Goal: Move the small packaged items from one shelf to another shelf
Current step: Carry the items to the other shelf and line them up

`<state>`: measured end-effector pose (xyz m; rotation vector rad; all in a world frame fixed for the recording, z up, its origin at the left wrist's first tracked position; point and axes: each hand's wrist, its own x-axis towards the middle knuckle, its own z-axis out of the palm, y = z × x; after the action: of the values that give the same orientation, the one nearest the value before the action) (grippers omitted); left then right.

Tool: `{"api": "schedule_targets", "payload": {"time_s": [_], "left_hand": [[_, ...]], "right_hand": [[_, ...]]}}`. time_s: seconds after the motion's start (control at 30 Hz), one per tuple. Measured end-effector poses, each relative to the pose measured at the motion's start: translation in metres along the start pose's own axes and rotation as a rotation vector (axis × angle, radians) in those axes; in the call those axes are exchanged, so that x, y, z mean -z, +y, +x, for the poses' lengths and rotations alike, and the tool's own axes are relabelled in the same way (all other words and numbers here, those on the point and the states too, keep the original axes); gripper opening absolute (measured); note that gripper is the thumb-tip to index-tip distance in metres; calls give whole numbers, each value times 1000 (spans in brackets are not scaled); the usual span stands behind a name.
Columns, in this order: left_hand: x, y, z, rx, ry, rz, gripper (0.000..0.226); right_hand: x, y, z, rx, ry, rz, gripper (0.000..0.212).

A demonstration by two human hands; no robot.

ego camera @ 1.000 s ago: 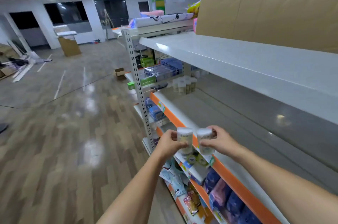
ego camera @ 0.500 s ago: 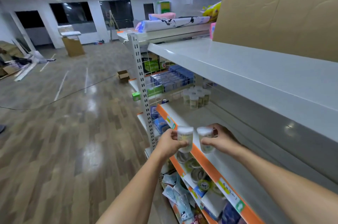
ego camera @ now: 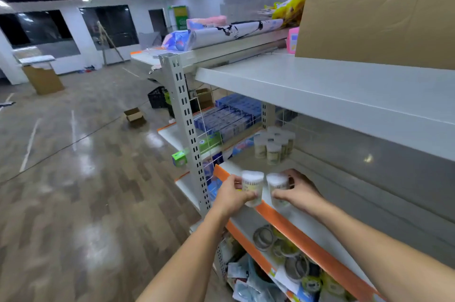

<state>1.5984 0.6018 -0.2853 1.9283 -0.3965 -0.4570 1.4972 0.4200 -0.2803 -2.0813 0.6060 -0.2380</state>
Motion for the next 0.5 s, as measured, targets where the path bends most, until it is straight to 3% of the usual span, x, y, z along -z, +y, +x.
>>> {"api": "schedule_targets", "payload": {"time_s": [0.23, 0.5], "left_hand": [[31, -8, 48, -45, -67, 27, 44], [32, -10, 95, -67, -134, -26, 49]], "right_hand": [[-39, -14, 22, -78, 183, 95, 50], [-52, -12, 57, -159, 281, 53, 50]]}}
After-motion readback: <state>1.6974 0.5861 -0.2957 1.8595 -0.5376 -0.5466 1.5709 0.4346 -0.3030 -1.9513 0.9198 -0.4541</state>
